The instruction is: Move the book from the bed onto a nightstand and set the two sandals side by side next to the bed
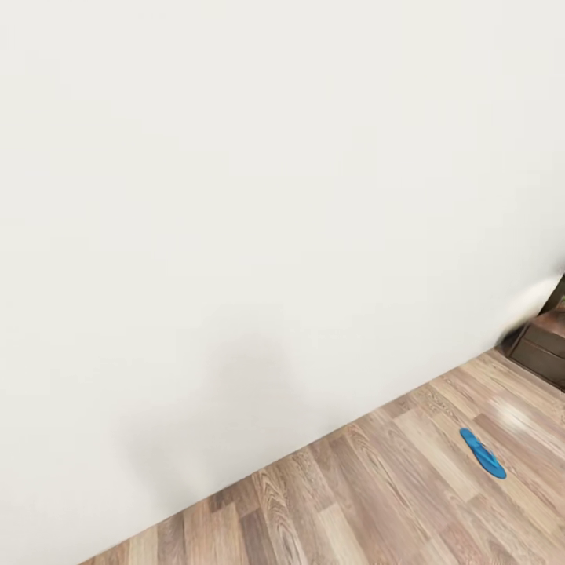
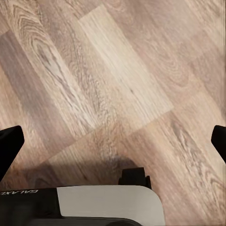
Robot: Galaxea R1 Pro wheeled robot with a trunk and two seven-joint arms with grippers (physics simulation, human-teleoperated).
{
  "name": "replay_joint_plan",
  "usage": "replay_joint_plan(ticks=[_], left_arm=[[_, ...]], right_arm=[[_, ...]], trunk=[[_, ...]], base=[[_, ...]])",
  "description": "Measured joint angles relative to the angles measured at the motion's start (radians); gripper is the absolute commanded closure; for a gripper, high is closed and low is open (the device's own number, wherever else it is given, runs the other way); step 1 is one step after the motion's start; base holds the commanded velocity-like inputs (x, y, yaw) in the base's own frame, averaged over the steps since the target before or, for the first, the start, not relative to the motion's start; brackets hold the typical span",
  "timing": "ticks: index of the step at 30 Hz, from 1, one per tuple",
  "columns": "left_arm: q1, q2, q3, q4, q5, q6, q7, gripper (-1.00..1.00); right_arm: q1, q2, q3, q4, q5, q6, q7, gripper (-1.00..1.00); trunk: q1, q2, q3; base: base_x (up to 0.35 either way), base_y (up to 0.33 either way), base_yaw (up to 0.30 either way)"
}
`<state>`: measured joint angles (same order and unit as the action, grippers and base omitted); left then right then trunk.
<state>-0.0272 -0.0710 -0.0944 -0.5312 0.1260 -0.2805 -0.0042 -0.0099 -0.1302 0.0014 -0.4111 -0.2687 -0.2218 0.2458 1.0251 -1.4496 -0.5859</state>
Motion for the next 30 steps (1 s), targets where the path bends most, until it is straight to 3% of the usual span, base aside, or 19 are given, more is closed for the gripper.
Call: replay_joint_plan(ticks=[30], left_arm=[[0.0,0.001,0.0,0.0,0.003,0.0,0.0,-1.0]], right_arm=[[0.0,0.002,0.0,0.0,0.0,0.0,-0.004,-1.0]], trunk=[[0.0,0.0,0.0]], base=[[0.0,0.0,-0.283]])
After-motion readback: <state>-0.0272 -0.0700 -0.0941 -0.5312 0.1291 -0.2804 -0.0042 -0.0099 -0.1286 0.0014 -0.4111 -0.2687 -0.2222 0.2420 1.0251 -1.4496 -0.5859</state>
